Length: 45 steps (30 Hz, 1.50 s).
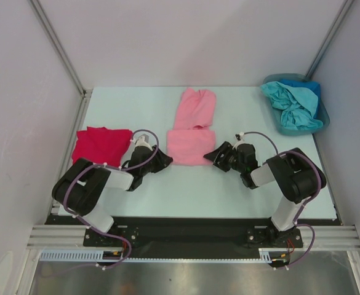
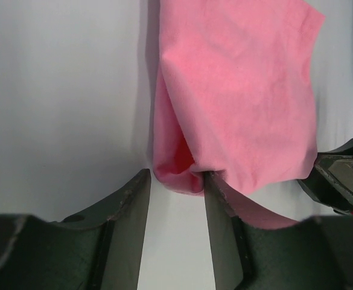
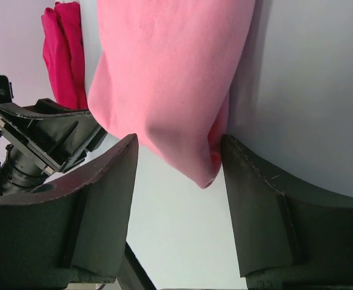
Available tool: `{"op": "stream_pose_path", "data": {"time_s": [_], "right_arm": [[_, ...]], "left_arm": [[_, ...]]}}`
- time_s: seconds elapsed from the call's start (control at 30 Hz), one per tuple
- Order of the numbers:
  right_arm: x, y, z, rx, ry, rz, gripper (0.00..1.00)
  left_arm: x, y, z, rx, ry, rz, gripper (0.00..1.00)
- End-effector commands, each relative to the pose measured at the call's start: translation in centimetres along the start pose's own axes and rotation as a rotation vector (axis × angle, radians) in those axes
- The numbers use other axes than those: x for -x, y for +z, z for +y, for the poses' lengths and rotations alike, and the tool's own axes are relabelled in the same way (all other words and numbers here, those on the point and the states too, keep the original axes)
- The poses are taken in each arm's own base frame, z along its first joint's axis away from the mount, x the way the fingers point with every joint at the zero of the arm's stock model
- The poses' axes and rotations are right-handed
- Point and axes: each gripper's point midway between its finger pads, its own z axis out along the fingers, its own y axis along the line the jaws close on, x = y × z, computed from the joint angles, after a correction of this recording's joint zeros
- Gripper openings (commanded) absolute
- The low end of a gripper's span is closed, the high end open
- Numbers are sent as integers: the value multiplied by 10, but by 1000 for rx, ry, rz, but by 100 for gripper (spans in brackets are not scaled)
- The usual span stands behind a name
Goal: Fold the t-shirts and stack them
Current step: Fold the tshirt
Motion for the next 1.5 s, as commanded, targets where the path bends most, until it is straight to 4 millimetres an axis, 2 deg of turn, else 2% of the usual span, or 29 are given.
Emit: {"op": "stream_pose_path", "data": {"time_s": [0.0,0.1,0.17,0.23,0.4,0.5,0.57,0.77,0.9,1.13,1.23,1.37,1.47], "right_arm": [[-14,1,-30,-95,15,42,62],[-15,0,-32,-99,18,41,62],[-16,0,-33,-99,19,46,62],[-16,1,-33,-98,18,48,62],[-16,1,-32,-95,19,49,61],[-16,1,-31,-93,20,50,61],[-16,1,-31,-94,21,51,60],[-12,-1,-31,-94,20,45,59],[-10,0,-31,-94,22,44,59],[-9,2,-33,-95,28,43,56],[-9,1,-34,-93,31,42,48],[-11,2,-35,-87,36,49,22],[-13,2,-37,-85,45,51,12]], "left_arm": [[-5,-5,-4,-28,-4,14,46],[-15,-18,9,-8,-6,19,46],[-13,-27,7,-19,-4,3,46],[-20,-35,15,-7,-1,12,47],[-19,-47,17,-19,3,-16,56],[-19,-44,12,-55,-6,-14,64],[-18,-41,7,-81,-29,-8,66],[-13,-21,-4,-125,-75,13,65],[-2,-8,-13,-150,-91,3,64],[8,0,-18,-148,-82,0,60],[6,-3,-14,-137,-74,3,54],[-1,-11,-6,-112,-70,17,45],[-2,-16,1,-86,-58,8,41]]}}
